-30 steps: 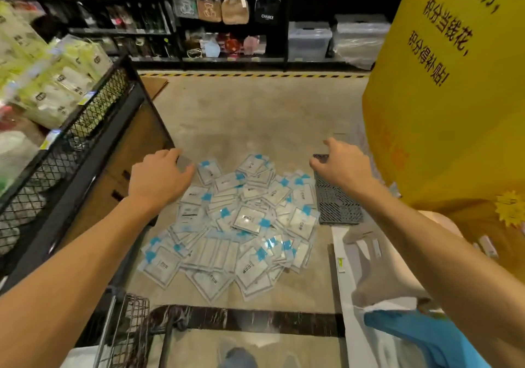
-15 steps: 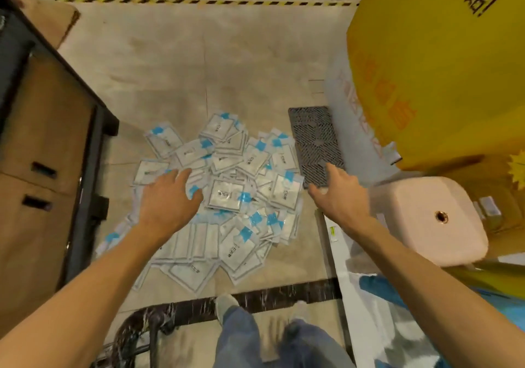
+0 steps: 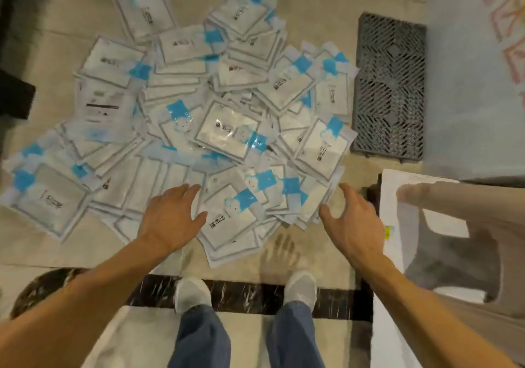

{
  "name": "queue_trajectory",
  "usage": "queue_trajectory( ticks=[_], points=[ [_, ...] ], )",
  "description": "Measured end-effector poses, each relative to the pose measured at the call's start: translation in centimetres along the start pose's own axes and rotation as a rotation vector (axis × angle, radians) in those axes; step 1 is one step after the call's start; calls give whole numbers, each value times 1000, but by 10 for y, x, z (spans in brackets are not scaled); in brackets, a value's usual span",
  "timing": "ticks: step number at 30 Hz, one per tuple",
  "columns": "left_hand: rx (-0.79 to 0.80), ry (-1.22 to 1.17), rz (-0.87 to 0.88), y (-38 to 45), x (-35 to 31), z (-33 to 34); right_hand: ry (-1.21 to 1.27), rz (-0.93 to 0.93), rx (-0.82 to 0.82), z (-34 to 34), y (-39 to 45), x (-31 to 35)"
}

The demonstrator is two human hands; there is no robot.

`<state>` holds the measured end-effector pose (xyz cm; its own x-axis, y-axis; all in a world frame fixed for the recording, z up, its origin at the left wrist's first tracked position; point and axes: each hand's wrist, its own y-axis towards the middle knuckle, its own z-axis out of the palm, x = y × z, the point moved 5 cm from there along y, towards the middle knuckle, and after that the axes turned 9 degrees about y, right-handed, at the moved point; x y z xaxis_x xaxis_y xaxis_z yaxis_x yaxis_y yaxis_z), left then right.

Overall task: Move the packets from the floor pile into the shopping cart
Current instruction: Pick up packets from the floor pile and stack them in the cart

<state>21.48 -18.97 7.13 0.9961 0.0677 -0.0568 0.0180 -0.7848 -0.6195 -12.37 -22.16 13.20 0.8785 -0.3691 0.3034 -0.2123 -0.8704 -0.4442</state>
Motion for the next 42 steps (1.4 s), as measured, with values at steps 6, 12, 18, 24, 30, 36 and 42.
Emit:
queue_trajectory(
  ticks=[6,12,18,24,30,36,42],
  points=[
    [15,-100,3,96,2,136,3,18,71,150,71,-42],
    [-41,-68,-21,160,-2,212,211,152,66,250,109,-62],
    [-136,54,-63,182,24,223,551,473,104,312,117,-55],
    [-32,28,-161,178,75,223,941,753,155,356,105,-29],
    [7,-551,-270,165,110,239,1067,842,128,370,88,1],
    [48,-1097,-333,148,105,230,1420,802,-119,350,94,-35],
    [-128,-1404,-345,146,102,187,1392,574,-92,278,110,-74]
  ],
)
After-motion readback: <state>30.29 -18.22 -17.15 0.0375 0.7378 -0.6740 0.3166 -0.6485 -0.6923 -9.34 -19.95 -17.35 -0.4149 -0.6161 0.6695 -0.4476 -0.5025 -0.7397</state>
